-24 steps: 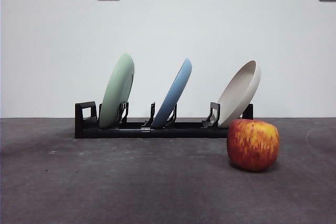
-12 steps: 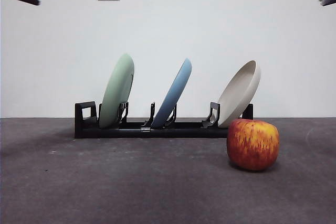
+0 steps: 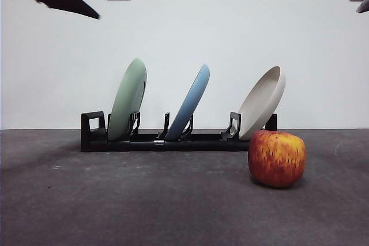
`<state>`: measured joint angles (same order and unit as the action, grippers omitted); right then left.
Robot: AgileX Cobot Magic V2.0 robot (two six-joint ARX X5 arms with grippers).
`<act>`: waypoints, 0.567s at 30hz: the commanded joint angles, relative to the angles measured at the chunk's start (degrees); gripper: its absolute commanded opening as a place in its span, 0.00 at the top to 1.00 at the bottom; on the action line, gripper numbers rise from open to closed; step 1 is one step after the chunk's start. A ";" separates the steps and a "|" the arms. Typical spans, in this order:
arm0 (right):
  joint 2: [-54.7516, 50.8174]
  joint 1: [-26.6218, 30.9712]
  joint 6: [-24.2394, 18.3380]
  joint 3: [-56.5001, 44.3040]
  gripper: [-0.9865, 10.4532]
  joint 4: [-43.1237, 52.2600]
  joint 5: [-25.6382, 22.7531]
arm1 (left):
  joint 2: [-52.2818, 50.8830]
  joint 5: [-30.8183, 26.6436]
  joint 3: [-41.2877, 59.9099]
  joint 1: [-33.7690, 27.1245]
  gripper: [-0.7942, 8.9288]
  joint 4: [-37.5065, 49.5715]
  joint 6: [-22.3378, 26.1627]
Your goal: Take the green plate from the plate rack,put the plate on the table,take the apple from the table,put the apple in the plate
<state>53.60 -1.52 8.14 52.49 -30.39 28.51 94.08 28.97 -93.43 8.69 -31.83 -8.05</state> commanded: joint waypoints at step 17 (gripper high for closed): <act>0.02 -0.04 -0.13 0.24 0.61 -0.11 -0.35 | 21.16 0.22 -11.72 1.44 0.79 2.25 0.79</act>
<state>53.60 -1.52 8.14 52.49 -30.61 28.34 115.04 28.82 -105.12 9.93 -29.98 -7.97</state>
